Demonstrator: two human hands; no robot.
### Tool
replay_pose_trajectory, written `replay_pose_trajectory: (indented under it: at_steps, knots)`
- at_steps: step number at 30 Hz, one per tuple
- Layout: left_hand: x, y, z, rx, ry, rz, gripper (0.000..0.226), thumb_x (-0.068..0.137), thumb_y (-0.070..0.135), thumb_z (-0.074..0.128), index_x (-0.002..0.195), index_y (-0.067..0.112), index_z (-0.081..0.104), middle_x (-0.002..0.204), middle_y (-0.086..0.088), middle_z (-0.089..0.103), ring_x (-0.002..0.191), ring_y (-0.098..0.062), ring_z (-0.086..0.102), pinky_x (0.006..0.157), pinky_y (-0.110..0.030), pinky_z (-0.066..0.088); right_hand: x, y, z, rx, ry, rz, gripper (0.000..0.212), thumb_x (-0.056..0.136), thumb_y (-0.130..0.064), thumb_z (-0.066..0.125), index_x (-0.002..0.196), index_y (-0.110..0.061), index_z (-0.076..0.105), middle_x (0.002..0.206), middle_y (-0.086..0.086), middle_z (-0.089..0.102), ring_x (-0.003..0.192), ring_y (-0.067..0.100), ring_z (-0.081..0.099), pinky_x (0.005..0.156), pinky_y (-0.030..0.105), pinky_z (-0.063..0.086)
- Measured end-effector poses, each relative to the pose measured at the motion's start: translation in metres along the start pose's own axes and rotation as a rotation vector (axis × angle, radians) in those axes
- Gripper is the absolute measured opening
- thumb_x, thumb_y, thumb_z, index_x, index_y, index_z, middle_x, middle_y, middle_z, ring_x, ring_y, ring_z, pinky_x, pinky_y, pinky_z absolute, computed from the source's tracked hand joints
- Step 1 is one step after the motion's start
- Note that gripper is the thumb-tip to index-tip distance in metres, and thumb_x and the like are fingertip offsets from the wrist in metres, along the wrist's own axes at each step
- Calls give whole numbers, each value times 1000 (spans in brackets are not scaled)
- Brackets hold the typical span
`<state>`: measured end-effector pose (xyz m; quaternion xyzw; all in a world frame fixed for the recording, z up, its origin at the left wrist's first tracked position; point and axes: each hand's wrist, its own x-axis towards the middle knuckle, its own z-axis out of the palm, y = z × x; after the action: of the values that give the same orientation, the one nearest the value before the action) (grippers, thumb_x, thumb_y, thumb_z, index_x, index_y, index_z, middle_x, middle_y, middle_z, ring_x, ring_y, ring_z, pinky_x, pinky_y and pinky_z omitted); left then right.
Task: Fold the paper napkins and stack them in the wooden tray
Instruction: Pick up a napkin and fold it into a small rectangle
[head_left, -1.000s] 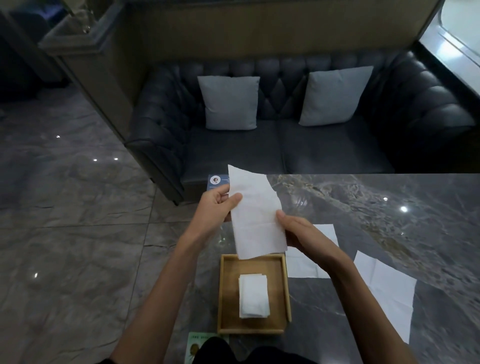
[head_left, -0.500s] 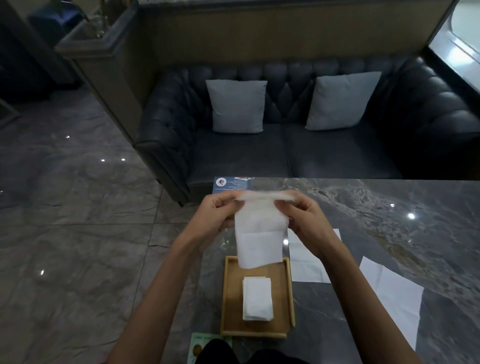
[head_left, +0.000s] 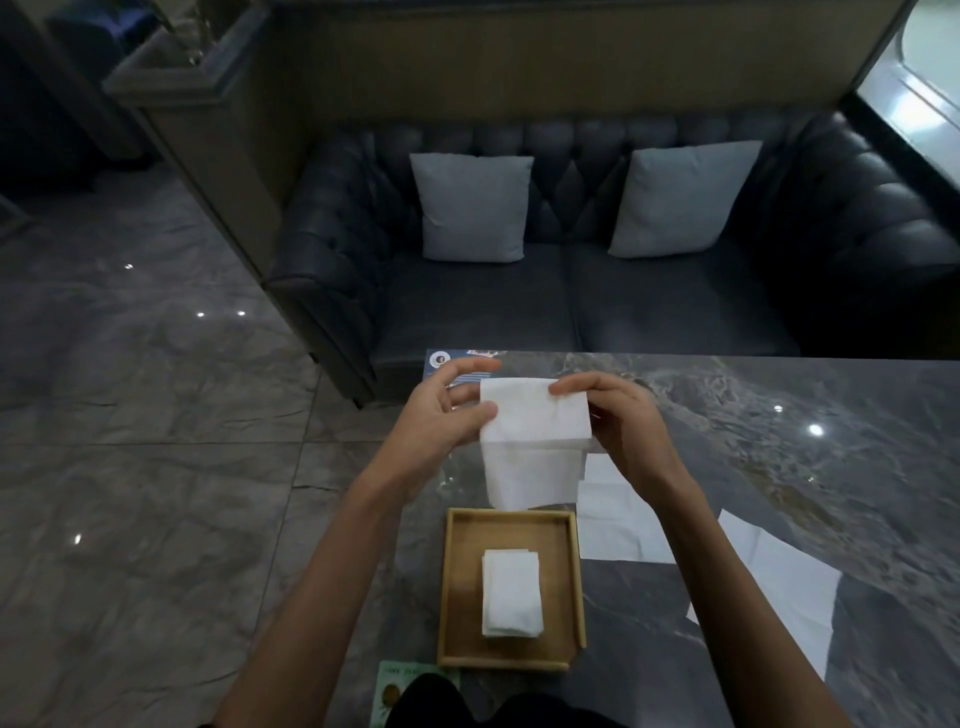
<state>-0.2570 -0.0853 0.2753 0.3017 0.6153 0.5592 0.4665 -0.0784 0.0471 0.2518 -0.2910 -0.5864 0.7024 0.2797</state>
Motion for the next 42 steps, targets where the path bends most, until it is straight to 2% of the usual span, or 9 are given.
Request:
replay_pose_trajectory:
  at_steps: [4,6,10,20,24,29,32,37,42]
  knots:
    - [0,4,4,4,33,50,39,94,-4,62,121,24,63,113,-8,75,104,-25,72,89,-45,59,1,5,2,-7,-24,98,35,94,-52,58,127,-42,60,121,-6,68,106,15,71,77,26,59]
    - [1,4,4,1,32,85,39,94,-4,61,119,27,64,112,-3,76,101,-22,73,85,-41,61,1,11,2,-73,-80,148,48,86,-44,70,130,-42,53,118,-13,68,105,10,71,75,23,59]
    - [2,5,2,-40,23,79,37,95,8,65,123,31,60,117,-5,74,106,-21,73,81,-37,63,-1,15,4,-120,-94,168,29,89,-23,73,115,-31,62,104,-18,74,104,11,70,71,19,58]
    - [4,-9,2,-27,-9,-4,18,98,14,63,111,24,71,107,-4,78,94,-23,76,71,-30,63,2,-2,1,-122,4,123,15,96,-20,65,109,-22,72,101,-5,77,93,12,74,69,22,59]
    - [7,-10,-1,-108,-63,-71,24,99,14,61,121,18,69,115,-10,75,98,-29,74,73,-33,62,0,-10,4,-218,-5,-63,25,97,-2,60,104,-20,76,92,-16,76,88,-1,70,67,15,55]
    - [9,-5,-8,-484,-190,-237,39,92,22,57,126,7,65,123,-22,69,98,-30,73,76,-37,61,1,-14,-2,-237,-111,-216,42,90,22,51,83,-7,79,111,9,71,104,14,68,80,35,57]
    - [8,-6,-7,-369,-172,-209,41,89,27,68,127,11,63,120,-17,72,99,-27,74,76,-33,61,2,-15,-3,-316,-147,-242,44,90,22,53,84,-11,81,112,8,71,108,21,67,83,39,56]
    - [6,-12,-5,-196,-91,-134,43,83,5,76,123,17,66,112,-11,75,94,-18,74,71,-25,58,4,-10,-4,-299,-124,-82,44,103,-4,47,109,-37,75,114,-17,73,109,7,67,82,23,58]
    - [1,-16,-3,-103,32,-64,46,84,-4,74,117,27,66,116,-9,70,99,-19,72,74,-30,61,0,8,10,17,-55,242,23,102,-44,48,118,-38,64,114,-3,72,101,18,74,73,31,62]
